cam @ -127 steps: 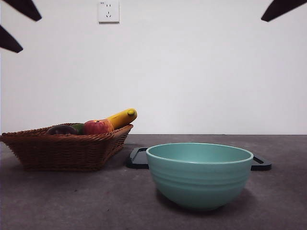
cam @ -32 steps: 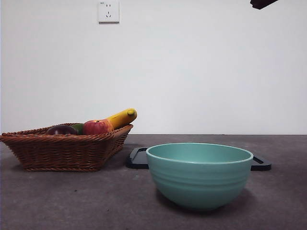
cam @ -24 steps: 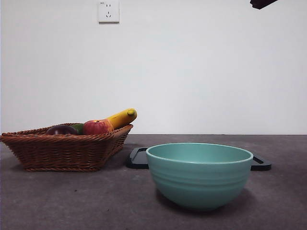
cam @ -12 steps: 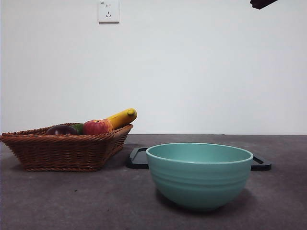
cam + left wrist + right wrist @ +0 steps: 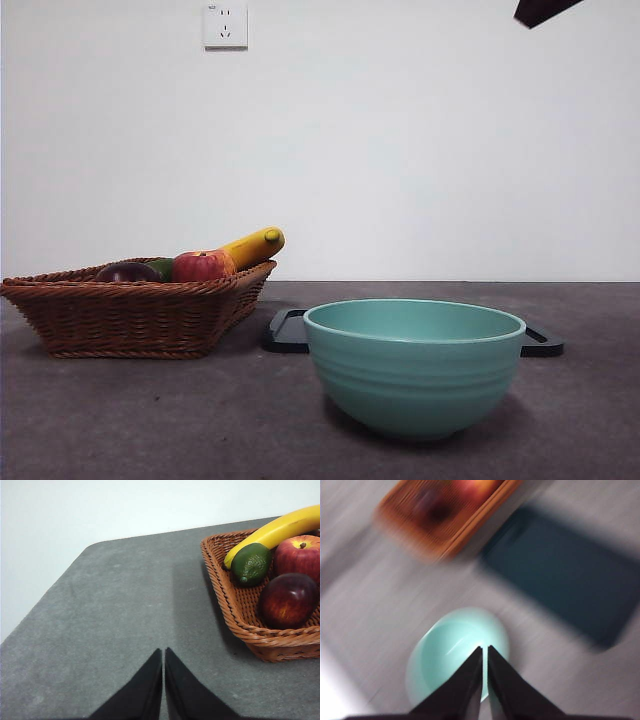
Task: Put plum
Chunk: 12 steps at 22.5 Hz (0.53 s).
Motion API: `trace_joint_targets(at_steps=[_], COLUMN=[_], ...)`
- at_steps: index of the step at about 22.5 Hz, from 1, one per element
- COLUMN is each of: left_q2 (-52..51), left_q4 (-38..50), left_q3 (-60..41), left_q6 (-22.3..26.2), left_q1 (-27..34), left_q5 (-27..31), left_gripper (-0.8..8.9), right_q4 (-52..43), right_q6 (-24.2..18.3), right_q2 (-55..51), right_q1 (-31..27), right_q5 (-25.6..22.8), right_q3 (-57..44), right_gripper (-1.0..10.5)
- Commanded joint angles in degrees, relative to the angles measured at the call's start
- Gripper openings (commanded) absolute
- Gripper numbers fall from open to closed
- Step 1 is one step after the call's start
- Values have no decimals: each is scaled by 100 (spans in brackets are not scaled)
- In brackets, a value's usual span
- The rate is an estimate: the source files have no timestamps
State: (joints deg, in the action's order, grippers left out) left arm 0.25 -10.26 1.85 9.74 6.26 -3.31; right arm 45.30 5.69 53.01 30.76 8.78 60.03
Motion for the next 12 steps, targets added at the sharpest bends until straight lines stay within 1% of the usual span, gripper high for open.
trace_joint_targets(at_steps=[1,3,4,7,10,12], left_q2=[-9,-7,-7,-9,-7,-7], left_q4=[-44,-44,-44,-46,-46,-46], left_q3=[-120,-118,-118,-118,-118,-118], left_q6=[-35,-37,-35,-35,-35,-35], left_q1=[22,22,22,22,22,22], left_q5=[-4,-7,-7,-4,-4,-4], left_gripper=[7,7,7,7,7,7], right_q4=[-483,-828,-1113,-2205,-3189,-3687], right_q6=[-208,-205,-205,-302,-525,-745], right_q2=[-278,-590,-844,-1729,-2645,-3163], right_q1=[-483,-988,-1362,-2352,-2964,-3167], right_q5=[-129,-120,-125,-131,-136,-151], right_q3=[-109,-365,-623,-1694,-2809,-3451], right_gripper=[5,5,5,5,5,5])
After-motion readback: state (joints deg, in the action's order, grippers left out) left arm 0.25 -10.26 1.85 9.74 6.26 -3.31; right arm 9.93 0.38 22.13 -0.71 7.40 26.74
